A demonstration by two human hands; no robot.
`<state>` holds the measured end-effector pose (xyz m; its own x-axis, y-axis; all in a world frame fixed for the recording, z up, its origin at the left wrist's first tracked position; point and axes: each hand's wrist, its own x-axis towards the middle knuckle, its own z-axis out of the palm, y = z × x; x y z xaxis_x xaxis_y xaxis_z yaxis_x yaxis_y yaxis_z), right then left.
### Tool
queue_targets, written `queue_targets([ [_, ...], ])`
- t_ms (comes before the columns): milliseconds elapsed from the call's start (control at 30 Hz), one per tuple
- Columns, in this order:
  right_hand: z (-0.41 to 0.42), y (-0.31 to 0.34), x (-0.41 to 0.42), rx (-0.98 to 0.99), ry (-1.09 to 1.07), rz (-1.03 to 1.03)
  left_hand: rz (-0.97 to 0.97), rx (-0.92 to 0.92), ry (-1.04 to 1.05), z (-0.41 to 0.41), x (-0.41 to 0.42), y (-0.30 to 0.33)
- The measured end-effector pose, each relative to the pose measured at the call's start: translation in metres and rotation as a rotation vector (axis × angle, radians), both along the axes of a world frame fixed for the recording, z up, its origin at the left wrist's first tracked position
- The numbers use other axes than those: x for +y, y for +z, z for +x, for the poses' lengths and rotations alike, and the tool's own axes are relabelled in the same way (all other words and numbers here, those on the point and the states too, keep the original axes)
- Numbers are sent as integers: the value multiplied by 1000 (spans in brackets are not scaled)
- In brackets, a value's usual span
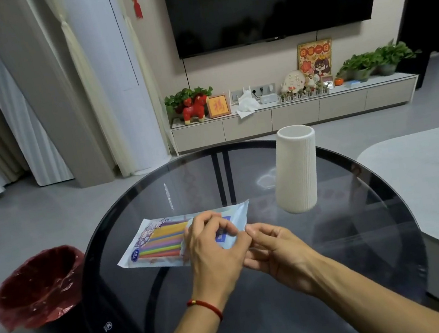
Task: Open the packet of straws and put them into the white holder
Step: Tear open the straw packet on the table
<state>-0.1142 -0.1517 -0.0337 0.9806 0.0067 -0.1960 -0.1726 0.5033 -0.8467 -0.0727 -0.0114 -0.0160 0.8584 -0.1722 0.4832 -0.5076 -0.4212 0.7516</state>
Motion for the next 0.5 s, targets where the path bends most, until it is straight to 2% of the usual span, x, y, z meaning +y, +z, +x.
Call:
queue_targets([
  [500, 2, -3, -1, -4, -69, -152, -3, 164, 48, 7, 2, -6],
])
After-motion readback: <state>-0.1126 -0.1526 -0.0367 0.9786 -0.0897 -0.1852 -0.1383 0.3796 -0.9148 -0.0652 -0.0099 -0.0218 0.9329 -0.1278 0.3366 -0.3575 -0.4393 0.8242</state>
